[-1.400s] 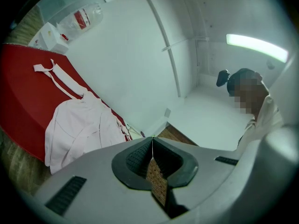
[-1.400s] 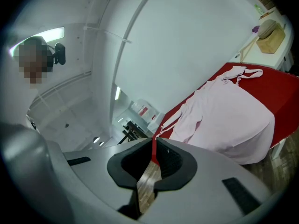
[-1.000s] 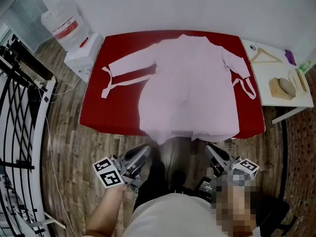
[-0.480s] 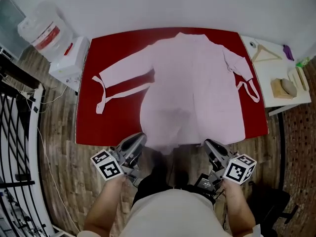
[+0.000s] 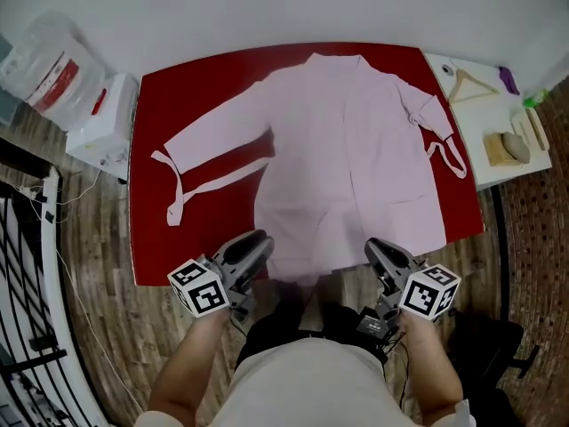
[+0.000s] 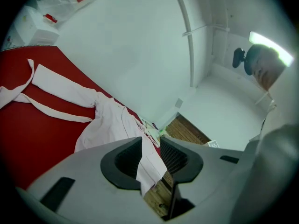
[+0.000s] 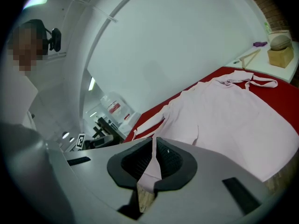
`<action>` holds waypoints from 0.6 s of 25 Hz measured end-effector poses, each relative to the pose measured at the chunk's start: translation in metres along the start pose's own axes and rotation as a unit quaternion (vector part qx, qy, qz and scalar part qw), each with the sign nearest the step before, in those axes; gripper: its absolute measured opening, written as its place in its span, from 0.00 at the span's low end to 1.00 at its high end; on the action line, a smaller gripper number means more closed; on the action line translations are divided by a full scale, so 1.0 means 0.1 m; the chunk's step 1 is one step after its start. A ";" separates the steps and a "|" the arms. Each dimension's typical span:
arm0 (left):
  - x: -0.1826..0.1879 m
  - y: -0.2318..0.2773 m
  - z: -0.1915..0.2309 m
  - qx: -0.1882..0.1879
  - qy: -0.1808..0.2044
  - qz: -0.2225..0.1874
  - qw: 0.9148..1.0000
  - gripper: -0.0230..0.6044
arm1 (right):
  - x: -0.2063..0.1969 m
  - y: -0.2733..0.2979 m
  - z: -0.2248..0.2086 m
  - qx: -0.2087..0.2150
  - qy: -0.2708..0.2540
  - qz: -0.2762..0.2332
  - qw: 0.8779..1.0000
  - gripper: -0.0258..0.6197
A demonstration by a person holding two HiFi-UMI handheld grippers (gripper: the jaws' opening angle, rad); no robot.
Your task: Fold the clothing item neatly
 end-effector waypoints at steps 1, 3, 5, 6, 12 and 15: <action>-0.02 0.04 0.01 -0.002 0.005 0.013 1.000 0.19 | 0.01 0.03 -0.02 -0.006 -0.003 0.003 1.000 0.06; -0.09 0.12 0.02 -0.005 0.014 0.037 0.999 0.20 | 0.04 0.09 -0.06 -0.017 -0.010 0.008 1.000 0.06; -0.19 0.21 0.01 -0.004 0.015 0.059 0.998 0.20 | 0.08 0.15 -0.11 -0.025 -0.019 0.015 0.999 0.06; -0.25 0.26 0.00 -0.004 0.015 0.069 0.997 0.20 | 0.09 0.17 -0.15 -0.028 -0.023 0.019 0.999 0.06; -0.52 0.50 0.02 0.007 0.008 0.107 0.994 0.21 | 0.08 0.39 -0.38 -0.028 -0.028 0.051 0.998 0.06; -0.56 0.59 0.12 0.026 0.003 0.109 0.994 0.21 | -0.02 0.53 -0.49 -0.028 -0.025 0.075 0.996 0.06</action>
Point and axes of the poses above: the fingertips, and each gripper's own axes: y forward along the fingers, z to its left, x out of its top, the point moved 3 cm from there along -y, backward along the fingers, and after that the axes turned 6 degrees about z, right-handed, at the moved point
